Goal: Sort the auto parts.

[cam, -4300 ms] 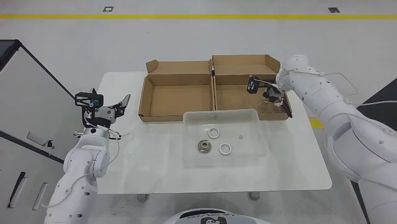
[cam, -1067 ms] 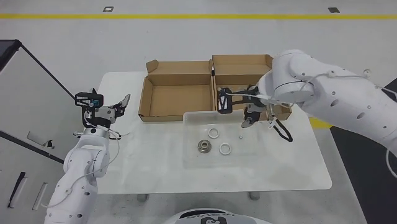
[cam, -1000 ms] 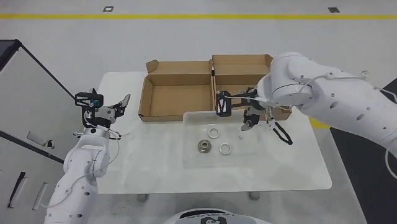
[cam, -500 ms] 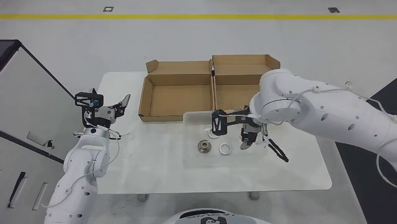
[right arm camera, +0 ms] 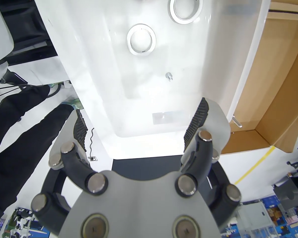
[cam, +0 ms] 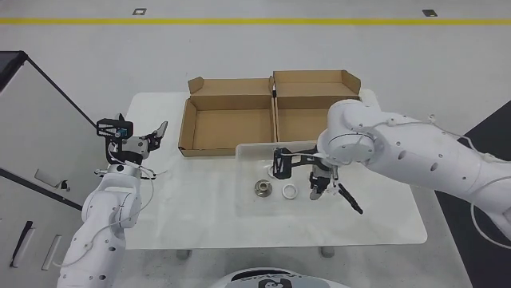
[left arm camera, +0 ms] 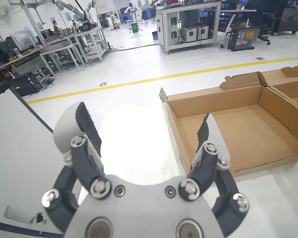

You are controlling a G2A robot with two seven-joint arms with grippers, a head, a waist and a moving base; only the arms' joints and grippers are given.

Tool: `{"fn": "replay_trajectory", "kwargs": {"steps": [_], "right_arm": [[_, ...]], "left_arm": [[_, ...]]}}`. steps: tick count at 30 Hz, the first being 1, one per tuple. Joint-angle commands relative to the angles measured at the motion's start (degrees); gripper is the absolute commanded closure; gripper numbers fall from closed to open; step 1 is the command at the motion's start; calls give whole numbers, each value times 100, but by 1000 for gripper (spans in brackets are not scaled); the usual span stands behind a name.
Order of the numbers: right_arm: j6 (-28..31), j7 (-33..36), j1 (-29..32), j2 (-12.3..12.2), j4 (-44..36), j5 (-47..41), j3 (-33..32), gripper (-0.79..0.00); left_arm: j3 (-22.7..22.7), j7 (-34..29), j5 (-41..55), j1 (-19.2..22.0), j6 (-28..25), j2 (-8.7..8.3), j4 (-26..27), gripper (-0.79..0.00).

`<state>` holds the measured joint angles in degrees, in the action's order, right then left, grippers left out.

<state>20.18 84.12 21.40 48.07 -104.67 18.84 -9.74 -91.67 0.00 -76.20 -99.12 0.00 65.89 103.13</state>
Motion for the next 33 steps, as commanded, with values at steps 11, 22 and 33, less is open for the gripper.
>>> {"fn": "replay_trajectory", "kwargs": {"steps": [11,22,33], "right_arm": [[154,-153,259,167,400,500,0,-523],[340,-340,467,389,801,1073,0,-369],[376,-376,709,558,1164,1453,0,-336]], "left_arm": [[0,0,0,0,0,0,0,-785],[0,0,0,0,0,0,0,-785],[0,0,0,0,0,0,0,-785]]}}
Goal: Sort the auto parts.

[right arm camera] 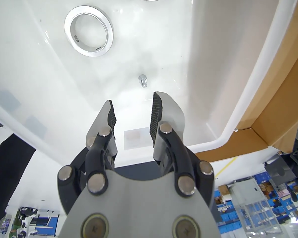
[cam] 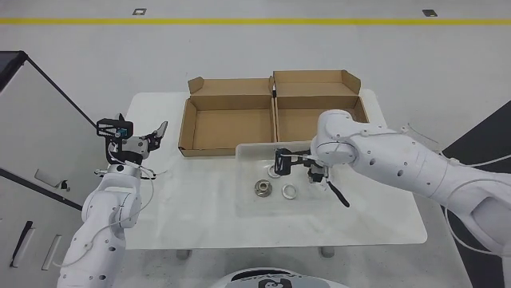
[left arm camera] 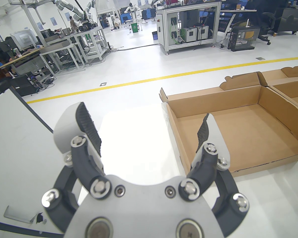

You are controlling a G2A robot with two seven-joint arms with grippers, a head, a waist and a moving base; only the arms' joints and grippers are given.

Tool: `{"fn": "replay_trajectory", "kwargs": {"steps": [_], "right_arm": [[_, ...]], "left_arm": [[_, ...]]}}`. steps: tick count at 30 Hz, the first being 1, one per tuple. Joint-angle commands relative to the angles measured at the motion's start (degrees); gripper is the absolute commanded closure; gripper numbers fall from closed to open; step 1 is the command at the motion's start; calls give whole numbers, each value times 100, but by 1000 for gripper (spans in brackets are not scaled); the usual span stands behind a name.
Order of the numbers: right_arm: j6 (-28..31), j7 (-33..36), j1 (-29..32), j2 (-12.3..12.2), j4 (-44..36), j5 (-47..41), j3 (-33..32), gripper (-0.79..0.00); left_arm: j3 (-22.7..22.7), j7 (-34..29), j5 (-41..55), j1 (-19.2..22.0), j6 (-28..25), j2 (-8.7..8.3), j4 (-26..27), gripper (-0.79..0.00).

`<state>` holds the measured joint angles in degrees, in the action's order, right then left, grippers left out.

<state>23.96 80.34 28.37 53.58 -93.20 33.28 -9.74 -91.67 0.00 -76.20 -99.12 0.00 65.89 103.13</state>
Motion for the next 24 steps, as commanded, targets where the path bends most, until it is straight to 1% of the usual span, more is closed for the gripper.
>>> {"fn": "replay_trajectory", "kwargs": {"steps": [1,24], "right_arm": [[1,-1,23,16,34,24,0,-332],[117,-119,161,250,483,22,0,-308]], "left_arm": [[0,0,0,0,0,0,0,-785],[0,0,0,0,0,0,0,-785]]}}
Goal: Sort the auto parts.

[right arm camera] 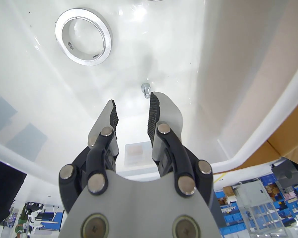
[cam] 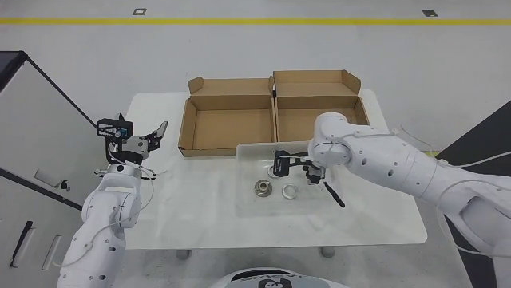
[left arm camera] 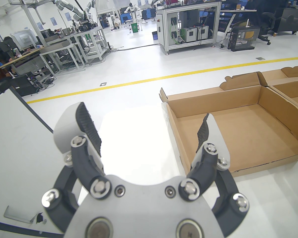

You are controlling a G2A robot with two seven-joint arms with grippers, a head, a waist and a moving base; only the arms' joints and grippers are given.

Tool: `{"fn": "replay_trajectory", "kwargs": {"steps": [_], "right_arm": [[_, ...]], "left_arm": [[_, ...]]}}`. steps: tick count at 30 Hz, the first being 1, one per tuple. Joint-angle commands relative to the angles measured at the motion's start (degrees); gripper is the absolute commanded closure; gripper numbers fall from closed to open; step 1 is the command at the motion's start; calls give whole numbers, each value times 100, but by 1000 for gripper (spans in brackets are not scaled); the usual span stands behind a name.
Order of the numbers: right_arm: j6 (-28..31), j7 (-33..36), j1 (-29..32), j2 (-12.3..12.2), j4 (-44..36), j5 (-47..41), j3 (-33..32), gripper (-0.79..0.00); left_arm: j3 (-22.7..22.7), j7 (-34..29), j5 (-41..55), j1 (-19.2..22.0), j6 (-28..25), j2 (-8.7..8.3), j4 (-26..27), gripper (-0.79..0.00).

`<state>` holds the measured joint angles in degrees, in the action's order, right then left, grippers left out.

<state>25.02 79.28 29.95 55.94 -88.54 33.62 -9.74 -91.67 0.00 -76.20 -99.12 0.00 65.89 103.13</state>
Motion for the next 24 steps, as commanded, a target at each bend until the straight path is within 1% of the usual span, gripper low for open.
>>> {"fn": "replay_trajectory", "kwargs": {"steps": [1,15,24], "right_arm": [[18,-18,2,26,34,-17,0,-305],[23,-24,123,162,205,148,0,-286],[31,-31,135,218,330,315,0,-311]], "left_arm": [[0,0,0,0,0,0,0,-785],[0,0,0,0,0,0,0,-785],[0,0,0,0,0,0,0,-785]]}}
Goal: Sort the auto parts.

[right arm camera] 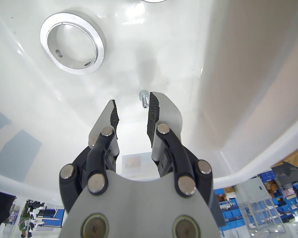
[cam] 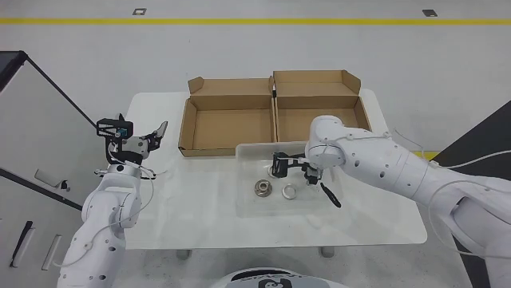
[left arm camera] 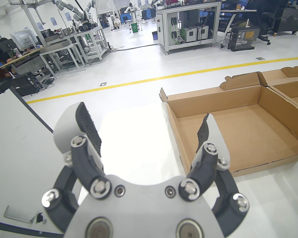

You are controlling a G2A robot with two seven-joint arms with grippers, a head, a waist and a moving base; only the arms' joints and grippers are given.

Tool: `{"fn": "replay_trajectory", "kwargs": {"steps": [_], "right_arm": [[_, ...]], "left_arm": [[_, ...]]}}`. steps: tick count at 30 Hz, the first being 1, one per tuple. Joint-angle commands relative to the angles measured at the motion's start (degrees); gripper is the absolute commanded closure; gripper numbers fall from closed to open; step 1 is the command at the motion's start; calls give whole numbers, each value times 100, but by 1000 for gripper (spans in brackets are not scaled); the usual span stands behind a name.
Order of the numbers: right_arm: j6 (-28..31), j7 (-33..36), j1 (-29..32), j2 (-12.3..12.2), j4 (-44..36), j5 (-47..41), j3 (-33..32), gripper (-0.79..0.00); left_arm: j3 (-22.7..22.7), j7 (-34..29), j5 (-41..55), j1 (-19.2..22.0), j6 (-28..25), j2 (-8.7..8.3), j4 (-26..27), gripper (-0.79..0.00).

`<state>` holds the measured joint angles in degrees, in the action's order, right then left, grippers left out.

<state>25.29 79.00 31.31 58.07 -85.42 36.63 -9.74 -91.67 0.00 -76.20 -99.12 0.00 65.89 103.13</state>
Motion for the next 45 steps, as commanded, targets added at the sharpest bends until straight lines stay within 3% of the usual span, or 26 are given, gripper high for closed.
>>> {"fn": "replay_trajectory", "kwargs": {"steps": [1,33,37,39,45], "right_arm": [[12,-12,1,12,33,28,0,-314],[140,-140,43,179,390,105,0,-209],[134,-134,51,189,405,108,0,-102],[134,-134,52,194,410,109,0,0],[121,-121,45,202,407,127,0,0]], "left_arm": [[0,0,0,0,0,0,0,-785],[0,0,0,0,0,0,0,-785],[0,0,0,0,0,0,0,-785],[0,0,0,0,0,0,0,-785],[0,0,0,0,0,0,0,-785]]}}
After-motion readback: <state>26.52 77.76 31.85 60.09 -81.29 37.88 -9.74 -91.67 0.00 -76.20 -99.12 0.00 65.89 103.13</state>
